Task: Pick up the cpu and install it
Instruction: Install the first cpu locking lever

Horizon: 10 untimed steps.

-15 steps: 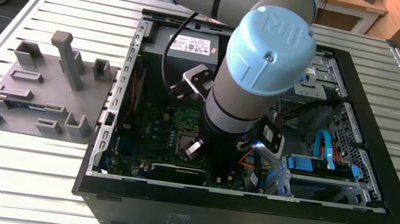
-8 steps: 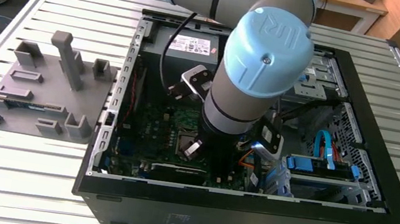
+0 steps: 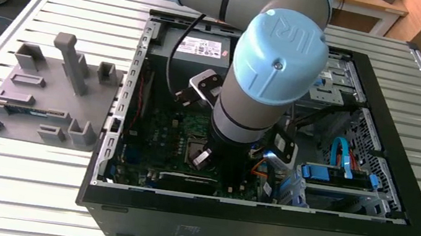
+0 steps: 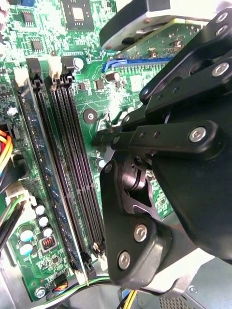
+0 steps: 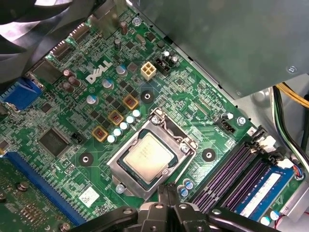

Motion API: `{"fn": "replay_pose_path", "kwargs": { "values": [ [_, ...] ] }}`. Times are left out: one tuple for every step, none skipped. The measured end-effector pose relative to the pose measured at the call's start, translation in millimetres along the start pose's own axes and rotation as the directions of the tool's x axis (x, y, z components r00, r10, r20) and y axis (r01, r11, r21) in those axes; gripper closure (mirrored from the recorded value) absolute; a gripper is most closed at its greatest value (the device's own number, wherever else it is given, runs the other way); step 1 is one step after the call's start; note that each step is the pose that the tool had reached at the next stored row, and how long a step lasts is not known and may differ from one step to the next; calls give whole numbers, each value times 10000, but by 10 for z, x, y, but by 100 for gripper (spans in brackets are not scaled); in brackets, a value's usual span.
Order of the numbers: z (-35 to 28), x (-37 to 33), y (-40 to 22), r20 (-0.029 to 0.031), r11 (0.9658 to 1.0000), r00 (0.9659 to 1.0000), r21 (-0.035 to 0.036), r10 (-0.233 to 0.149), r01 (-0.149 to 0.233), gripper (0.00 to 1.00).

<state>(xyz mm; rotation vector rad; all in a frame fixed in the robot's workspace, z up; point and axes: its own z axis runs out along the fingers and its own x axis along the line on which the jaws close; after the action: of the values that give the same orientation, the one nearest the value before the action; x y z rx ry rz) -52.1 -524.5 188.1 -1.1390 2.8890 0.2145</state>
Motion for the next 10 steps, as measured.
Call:
{"fn": "replay_pose_path", "kwargs": {
  "values": [
    [0, 3, -3, 0, 10000, 10000, 0, 0, 0, 89],
    [-1, 5, -6, 1, 10000, 10000, -1, -1, 1, 89],
    [-1, 7, -9, 1, 10000, 10000, 0, -2, 2, 89],
    [-2, 9, -11, 0, 10000, 10000, 0, -1, 1, 89],
    [-3, 10, -13, 0, 10000, 10000, 0, -2, 2, 89],
    [-3, 10, -14, 0, 10000, 10000, 0, -2, 2, 89],
    [-2, 11, -15, 1, 10000, 10000, 0, -2, 2, 89],
    [-2, 11, -16, 1, 10000, 10000, -2, -2, 2, 89],
    [-2, 10, -18, 1, 10000, 10000, -2, -3, 3, 89],
    [-3, 8, -20, 1, 10000, 10000, -2, -3, 3, 89]
  ]
}}
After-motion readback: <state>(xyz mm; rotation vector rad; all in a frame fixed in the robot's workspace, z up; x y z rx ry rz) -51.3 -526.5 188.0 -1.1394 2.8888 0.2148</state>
